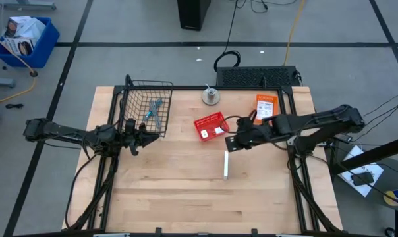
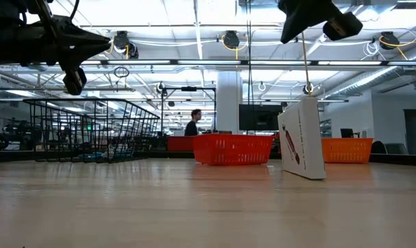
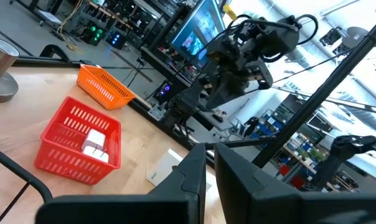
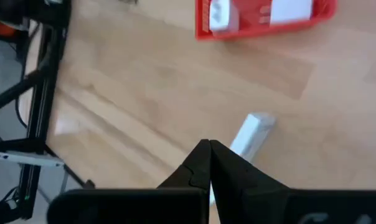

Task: Pick and place items into bin
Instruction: Put the white card reader box into the orange bin

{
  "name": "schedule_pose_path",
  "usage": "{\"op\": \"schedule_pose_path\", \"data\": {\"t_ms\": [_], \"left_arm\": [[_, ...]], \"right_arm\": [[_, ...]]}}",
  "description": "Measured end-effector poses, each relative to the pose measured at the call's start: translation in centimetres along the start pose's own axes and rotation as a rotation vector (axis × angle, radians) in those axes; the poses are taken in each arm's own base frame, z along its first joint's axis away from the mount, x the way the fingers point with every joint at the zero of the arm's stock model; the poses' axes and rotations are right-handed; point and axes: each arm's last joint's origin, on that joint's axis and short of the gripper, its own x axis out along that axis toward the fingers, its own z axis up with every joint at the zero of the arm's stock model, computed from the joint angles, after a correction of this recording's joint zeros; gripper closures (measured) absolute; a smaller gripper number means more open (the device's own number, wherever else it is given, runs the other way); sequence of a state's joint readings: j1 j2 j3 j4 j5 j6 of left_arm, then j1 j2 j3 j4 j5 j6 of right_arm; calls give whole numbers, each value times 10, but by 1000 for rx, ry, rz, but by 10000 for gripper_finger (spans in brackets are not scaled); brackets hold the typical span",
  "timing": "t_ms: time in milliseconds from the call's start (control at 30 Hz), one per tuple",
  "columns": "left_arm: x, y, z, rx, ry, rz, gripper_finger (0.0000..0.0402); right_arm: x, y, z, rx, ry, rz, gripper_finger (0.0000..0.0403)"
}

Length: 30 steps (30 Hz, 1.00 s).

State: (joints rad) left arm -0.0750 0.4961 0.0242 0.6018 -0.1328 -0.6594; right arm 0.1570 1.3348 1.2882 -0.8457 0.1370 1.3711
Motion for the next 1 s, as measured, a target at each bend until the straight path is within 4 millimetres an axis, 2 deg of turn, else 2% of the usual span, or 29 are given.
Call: {"op": "schedule_pose_path", "data": {"t_ms": [300,367,500,700,833,1000], "left_arm": [[0,0,0,0,0,0,364],[0,0,0,0,0,0,364],[0,0,0,0,0,0,364],[0,0,0,0,0,0,364],[0,0,0,0,0,0,364],[0,0,0,1,0,-1,364]], "right_arm": [[34,31,-6,26,105,15,403],[37,33,-7,66,123,11,403],[38,28,-8,350,100,-60,403],[43,26,-20,460,125,-132,400],[49,24,-21,435,154,-164,375],[61,24,-23,414,159,-197,308]]}}
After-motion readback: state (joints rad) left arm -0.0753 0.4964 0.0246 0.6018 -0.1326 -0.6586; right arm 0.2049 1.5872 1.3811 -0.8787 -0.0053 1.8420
